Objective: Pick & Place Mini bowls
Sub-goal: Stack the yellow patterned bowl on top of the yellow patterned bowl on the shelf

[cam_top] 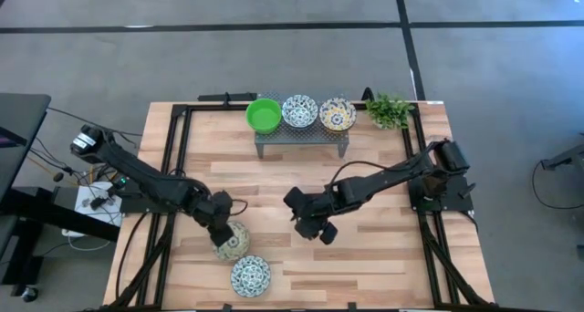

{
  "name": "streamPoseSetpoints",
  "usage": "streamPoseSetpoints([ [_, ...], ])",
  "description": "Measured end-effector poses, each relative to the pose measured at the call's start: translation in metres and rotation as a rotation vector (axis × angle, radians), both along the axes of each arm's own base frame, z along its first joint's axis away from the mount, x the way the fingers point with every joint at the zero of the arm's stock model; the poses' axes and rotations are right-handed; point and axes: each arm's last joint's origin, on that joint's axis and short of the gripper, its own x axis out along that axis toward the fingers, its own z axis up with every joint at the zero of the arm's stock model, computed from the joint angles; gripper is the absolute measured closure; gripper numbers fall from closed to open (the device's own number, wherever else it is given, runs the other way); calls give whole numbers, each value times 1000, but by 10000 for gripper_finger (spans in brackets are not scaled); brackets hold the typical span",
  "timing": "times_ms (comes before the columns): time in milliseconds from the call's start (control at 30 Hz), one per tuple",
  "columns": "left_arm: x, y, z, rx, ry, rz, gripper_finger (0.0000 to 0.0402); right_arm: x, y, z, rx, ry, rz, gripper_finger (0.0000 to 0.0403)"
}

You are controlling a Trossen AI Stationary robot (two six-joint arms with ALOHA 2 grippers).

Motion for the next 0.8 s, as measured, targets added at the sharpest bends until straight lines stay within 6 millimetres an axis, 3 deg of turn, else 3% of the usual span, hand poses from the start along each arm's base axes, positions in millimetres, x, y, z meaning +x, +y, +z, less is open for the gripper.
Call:
streamPoseSetpoints([
  [200, 15, 22, 9, 57, -51, 129, 386, 11, -1, 9, -19, -147, 46, 223],
  [433, 30, 53, 12, 73, -111, 349, 385, 14, -4, 11, -71, -196, 115, 232],
  [800, 42, 74, 17, 70, -201, 328, 386, 33, -20, -8, -192, -254, 137, 240],
])
